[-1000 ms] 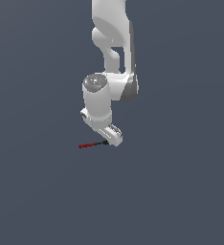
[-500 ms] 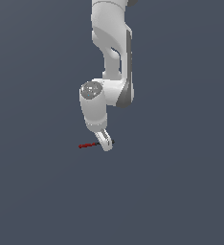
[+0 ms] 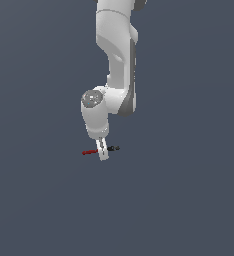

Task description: Pick up the object and move it to a goal position.

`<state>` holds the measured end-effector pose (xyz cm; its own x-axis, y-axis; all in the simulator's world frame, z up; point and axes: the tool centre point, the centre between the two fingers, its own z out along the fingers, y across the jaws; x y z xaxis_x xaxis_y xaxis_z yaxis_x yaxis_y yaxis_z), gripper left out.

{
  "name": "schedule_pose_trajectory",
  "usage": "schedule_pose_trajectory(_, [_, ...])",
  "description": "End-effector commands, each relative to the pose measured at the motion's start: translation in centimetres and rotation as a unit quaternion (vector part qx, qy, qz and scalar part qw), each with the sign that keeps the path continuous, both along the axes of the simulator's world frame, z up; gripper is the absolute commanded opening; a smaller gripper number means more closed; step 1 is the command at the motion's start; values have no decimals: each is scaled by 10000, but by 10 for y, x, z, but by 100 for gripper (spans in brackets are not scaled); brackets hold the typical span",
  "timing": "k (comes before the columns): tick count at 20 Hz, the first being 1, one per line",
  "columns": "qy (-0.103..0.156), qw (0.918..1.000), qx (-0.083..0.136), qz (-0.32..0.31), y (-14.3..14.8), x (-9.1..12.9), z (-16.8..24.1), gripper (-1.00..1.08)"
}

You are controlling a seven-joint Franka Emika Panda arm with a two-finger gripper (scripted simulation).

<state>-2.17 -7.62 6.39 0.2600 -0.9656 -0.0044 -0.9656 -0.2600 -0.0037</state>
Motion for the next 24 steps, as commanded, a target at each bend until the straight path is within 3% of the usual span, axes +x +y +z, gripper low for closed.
schedule_pose_trajectory(1, [5,9998,-11,-210,-3,-1,-3,100])
schedule_pose_trajectory(13, [14,9990,-24,-449,-6,-3,-10,100])
schedule_pose_trajectory(24, [14,9989,-24,-474,-6,-4,-53,100])
